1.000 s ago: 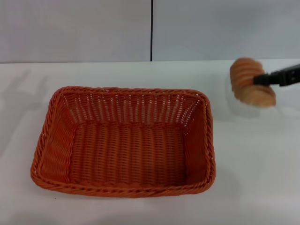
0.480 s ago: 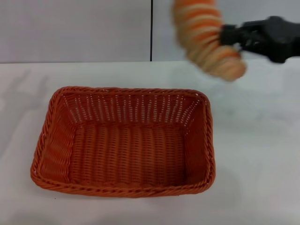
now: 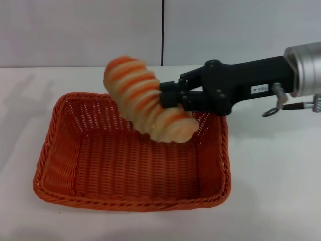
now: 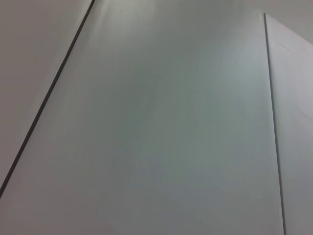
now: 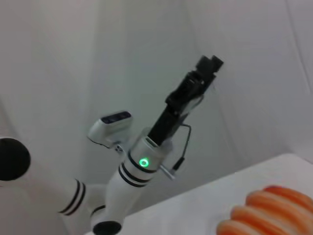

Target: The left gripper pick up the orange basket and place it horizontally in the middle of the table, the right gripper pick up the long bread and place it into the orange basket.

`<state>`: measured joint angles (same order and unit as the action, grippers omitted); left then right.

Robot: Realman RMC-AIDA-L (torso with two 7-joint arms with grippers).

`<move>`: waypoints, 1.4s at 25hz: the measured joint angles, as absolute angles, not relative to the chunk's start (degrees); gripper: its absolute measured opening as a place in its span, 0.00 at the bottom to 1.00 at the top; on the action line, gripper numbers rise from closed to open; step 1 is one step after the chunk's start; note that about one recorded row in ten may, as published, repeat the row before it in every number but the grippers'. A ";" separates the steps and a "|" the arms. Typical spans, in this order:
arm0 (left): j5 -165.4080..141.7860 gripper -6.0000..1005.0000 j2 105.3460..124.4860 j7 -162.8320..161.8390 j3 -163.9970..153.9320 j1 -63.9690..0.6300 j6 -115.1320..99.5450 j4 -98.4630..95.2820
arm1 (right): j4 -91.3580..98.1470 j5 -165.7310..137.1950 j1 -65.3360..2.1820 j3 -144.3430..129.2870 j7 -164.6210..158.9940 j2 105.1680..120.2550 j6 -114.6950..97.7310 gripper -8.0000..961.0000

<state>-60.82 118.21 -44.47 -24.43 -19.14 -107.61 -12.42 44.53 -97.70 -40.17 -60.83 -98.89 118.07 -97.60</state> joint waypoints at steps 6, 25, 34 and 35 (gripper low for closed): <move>-60.82 0.56 118.17 -44.47 -24.32 -18.94 -107.68 -11.68 | 44.33 -97.85 -39.96 -61.00 -98.88 118.10 -97.25 0.32; -61.05 0.56 118.04 -44.53 -24.38 -18.02 -107.64 -11.69 | 48.86 -94.34 -29.70 -46.83 -90.40 118.59 -105.32 0.71; -60.95 0.56 117.95 -43.91 -22.45 -16.58 -106.62 -11.69 | 37.76 -79.69 -17.13 -26.84 -70.88 118.56 -105.31 0.71; -60.92 0.56 117.94 -43.71 -20.53 -15.91 -106.53 -11.69 | 34.91 -76.56 -15.75 -24.30 -68.27 118.57 -105.51 0.71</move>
